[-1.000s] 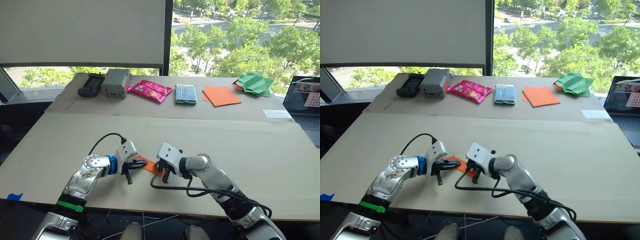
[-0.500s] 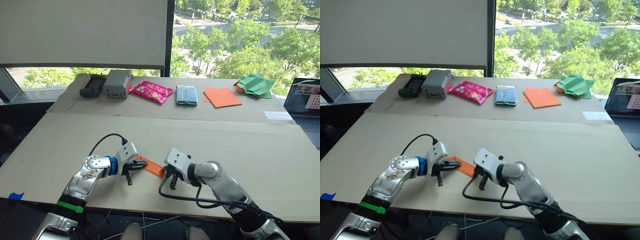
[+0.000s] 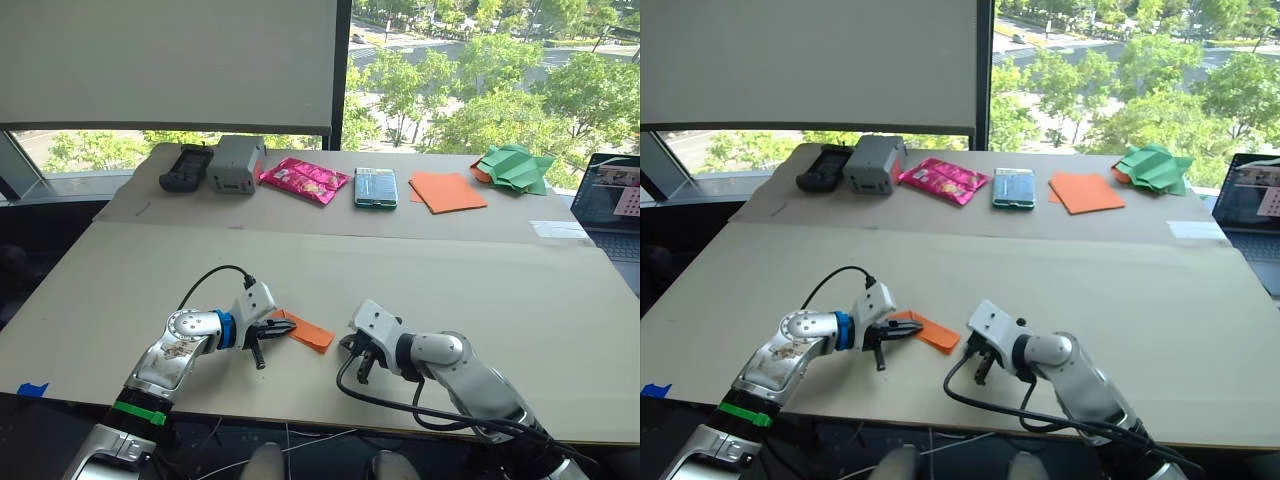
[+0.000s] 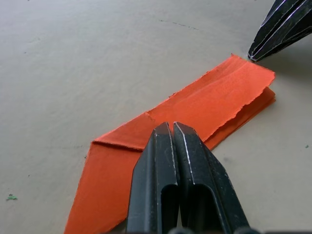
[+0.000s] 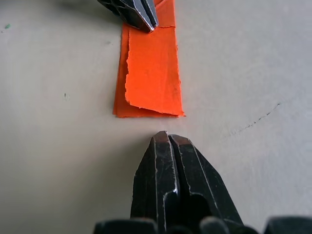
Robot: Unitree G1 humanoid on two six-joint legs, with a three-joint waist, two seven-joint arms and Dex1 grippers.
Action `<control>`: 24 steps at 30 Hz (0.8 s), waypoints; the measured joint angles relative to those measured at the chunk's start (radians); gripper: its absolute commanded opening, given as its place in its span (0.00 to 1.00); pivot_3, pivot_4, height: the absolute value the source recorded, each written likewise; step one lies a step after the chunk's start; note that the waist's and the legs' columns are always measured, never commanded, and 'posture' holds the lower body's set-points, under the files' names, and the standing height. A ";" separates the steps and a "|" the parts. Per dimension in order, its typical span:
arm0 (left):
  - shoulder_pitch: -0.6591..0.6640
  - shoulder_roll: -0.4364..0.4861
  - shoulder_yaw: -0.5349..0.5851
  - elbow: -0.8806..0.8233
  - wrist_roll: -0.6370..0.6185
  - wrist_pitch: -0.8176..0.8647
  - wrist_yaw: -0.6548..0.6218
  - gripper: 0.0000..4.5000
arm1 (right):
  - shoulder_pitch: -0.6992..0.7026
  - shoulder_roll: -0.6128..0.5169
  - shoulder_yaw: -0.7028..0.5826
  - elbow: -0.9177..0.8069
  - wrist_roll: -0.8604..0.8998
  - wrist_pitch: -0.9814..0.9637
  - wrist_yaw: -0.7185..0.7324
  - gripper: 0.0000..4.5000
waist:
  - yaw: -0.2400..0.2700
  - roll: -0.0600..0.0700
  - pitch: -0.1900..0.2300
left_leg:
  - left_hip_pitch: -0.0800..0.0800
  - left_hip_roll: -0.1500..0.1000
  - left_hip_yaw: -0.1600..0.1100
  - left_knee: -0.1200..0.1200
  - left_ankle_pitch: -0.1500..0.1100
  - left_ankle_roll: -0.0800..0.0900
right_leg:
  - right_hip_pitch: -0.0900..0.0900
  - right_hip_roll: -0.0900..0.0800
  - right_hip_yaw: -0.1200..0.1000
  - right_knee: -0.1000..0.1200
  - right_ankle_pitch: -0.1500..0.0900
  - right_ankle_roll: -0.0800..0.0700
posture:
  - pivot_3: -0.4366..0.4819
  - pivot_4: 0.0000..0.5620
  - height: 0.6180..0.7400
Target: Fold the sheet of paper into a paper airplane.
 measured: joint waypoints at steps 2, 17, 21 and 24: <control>-0.001 0.000 0.000 0.000 0.000 0.000 0.000 0.03 | -0.027 0.020 -0.021 -0.003 0.018 0.002 -0.012 0.00 | -0.002 0.001 0.002 | 0.000 0.000 0.000 0.000 0.000 0.000 | -0.001 0.000 0.000 0.000 0.000 0.000 | 0.48 0.27 0.69; -0.006 0.000 -0.002 -0.001 0.000 0.008 -0.003 0.03 | -0.066 0.107 0.128 0.098 -0.007 -0.048 -0.069 0.00 | -0.007 0.001 0.002 | 0.001 0.000 0.000 0.000 0.000 0.000 | 0.000 0.000 0.000 0.001 0.000 0.000 | 0.48 0.27 0.69; -0.036 -0.002 -0.003 0.020 -0.002 0.029 -0.026 0.03 | -0.060 0.106 0.131 0.106 -0.012 -0.053 -0.077 0.00 | -0.007 0.001 0.002 | 0.001 0.000 0.000 0.000 0.000 0.000 | 0.000 0.000 0.000 0.001 0.000 0.000 | 0.48 0.27 0.69; -0.087 -0.025 -0.004 0.058 -0.003 0.047 -0.042 0.03 | -0.053 0.106 0.131 0.107 -0.012 -0.060 -0.077 0.00 | -0.005 0.000 0.002 | 0.001 0.000 0.000 0.000 0.000 0.000 | 0.000 0.000 0.000 0.001 0.000 0.000 | 0.48 0.27 0.69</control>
